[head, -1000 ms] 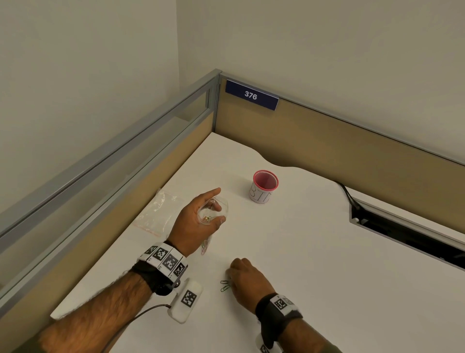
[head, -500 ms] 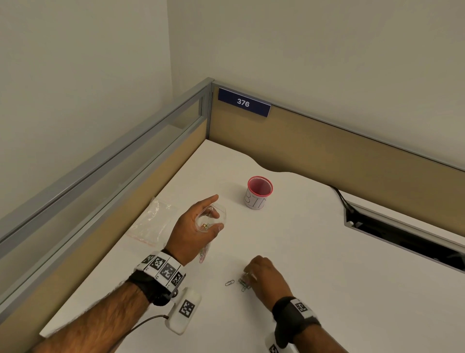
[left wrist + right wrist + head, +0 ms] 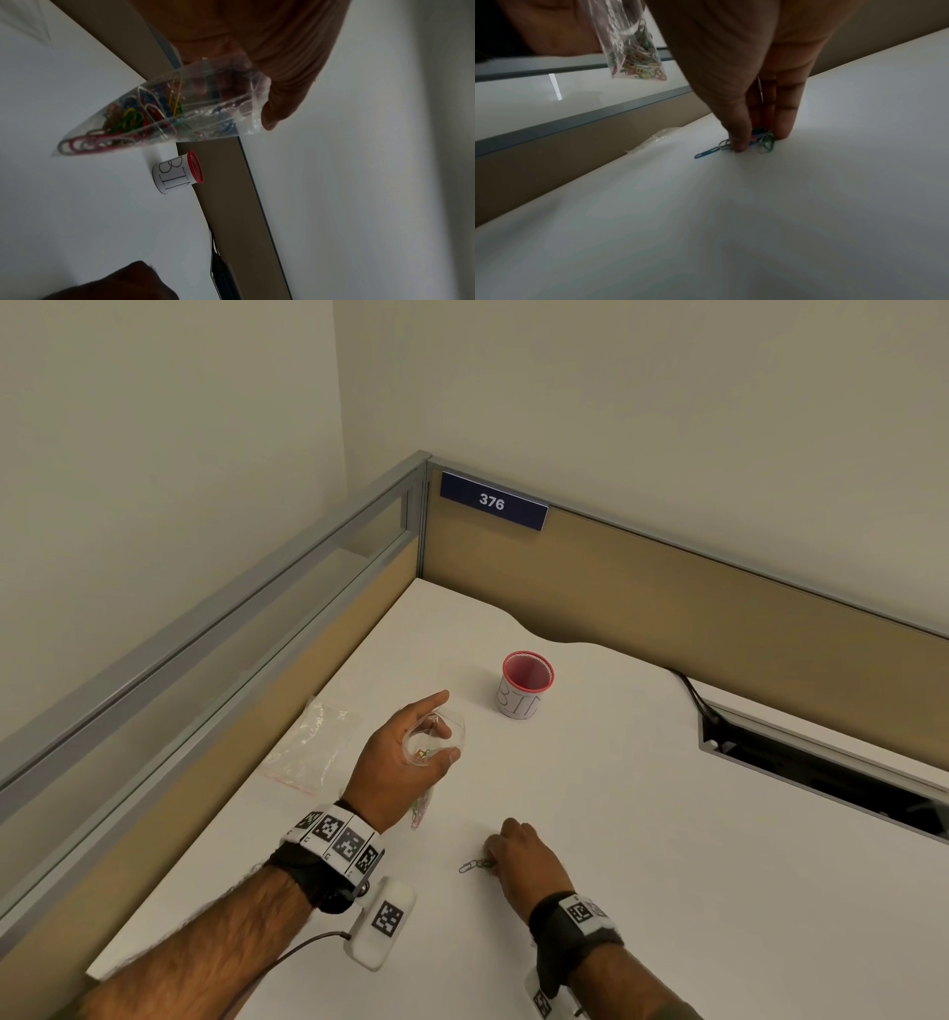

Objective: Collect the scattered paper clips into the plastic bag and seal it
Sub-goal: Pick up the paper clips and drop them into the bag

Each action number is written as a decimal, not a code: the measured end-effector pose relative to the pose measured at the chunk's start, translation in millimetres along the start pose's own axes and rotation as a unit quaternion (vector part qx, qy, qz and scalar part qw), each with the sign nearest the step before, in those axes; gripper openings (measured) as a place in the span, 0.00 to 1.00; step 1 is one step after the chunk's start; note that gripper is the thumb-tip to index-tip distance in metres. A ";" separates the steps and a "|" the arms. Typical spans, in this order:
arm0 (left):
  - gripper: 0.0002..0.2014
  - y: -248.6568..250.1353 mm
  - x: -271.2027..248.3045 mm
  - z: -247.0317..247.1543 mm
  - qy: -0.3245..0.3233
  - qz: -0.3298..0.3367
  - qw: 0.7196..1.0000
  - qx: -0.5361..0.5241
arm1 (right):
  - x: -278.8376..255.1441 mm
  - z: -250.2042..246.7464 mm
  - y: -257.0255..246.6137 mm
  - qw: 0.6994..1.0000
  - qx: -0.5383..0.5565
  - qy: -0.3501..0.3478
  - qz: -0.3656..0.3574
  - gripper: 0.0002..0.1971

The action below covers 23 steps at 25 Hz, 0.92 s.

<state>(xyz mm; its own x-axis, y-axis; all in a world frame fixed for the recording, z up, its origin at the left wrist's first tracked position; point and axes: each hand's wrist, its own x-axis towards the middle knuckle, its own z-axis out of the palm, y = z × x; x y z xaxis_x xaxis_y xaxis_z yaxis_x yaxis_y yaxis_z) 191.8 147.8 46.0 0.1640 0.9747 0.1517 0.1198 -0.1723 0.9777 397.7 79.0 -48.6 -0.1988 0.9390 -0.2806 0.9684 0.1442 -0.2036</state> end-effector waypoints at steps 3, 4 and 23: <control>0.31 -0.1 1.3 -1.6 0.001 0.001 1.000 0.002 | 9.1 -0.3 -1.6 1.000 0.002 0.007 0.010 0.06; 0.31 0.1 1.7 -2.0 0.002 0.000 1.000 0.004 | 11.6 -1.0 -1.3 1.000 0.000 0.005 0.011 0.06; 0.31 -3.8 5.7 3.6 -0.012 -0.014 1.000 0.005 | -5.1 -169.2 -31.4 0.910 0.368 0.191 -0.019 0.03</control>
<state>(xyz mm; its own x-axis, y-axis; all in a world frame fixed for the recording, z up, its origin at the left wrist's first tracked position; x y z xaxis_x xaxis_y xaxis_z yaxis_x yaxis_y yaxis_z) 195.8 153.4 42.6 0.1844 0.9755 0.1200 0.1341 -0.1459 0.9802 393.8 122.5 117.9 -0.0272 0.9980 0.0578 0.5702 0.0630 -0.8191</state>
